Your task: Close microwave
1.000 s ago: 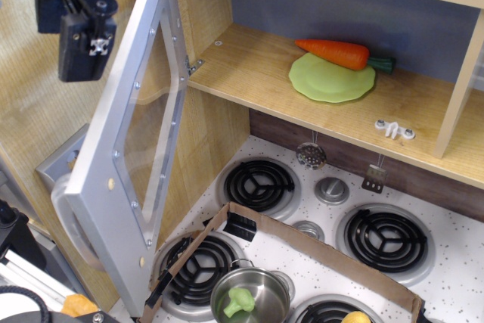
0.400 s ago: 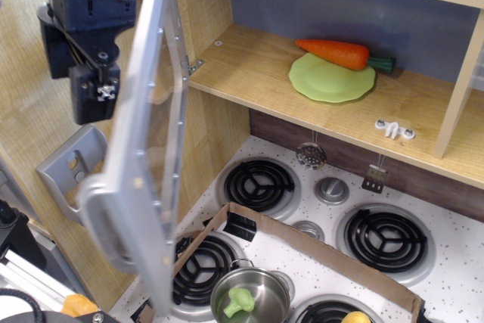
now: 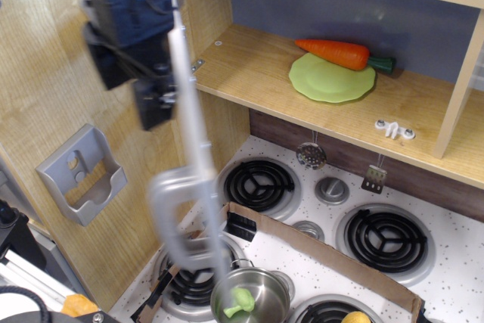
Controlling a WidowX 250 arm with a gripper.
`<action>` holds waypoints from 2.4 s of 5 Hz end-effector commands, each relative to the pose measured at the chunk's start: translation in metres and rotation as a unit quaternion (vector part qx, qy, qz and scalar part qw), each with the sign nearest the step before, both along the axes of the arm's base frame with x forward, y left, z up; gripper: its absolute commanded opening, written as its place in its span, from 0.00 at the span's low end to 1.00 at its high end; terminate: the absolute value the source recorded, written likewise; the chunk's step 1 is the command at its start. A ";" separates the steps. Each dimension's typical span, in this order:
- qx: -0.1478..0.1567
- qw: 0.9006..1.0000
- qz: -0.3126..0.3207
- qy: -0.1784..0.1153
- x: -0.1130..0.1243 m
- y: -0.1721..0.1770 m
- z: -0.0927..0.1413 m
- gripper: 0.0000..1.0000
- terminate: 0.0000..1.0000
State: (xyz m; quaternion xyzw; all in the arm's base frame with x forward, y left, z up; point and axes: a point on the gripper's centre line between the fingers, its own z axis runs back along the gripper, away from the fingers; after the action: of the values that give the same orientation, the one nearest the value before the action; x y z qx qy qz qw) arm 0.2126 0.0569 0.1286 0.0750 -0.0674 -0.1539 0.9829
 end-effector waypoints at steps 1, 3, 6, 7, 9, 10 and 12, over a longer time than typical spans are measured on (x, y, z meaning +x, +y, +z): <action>-0.031 0.993 0.008 -0.112 0.045 -0.034 0.006 1.00 0.00; -0.056 0.989 -0.016 -0.138 0.090 -0.056 0.002 1.00 0.00; -0.092 0.979 -0.060 -0.172 0.118 -0.081 -0.010 1.00 0.00; -0.089 0.978 -0.066 -0.177 0.122 -0.083 -0.008 1.00 0.00; -0.093 0.972 -0.096 -0.196 0.133 -0.086 -0.004 1.00 0.00; -0.094 0.966 -0.109 -0.215 0.139 -0.088 0.001 1.00 0.00; -0.099 0.954 -0.126 -0.254 0.145 -0.089 0.003 1.00 0.00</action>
State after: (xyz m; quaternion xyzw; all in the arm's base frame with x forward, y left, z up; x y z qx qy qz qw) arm 0.3491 -0.0336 0.1042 -0.0120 -0.3100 -0.2376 0.9205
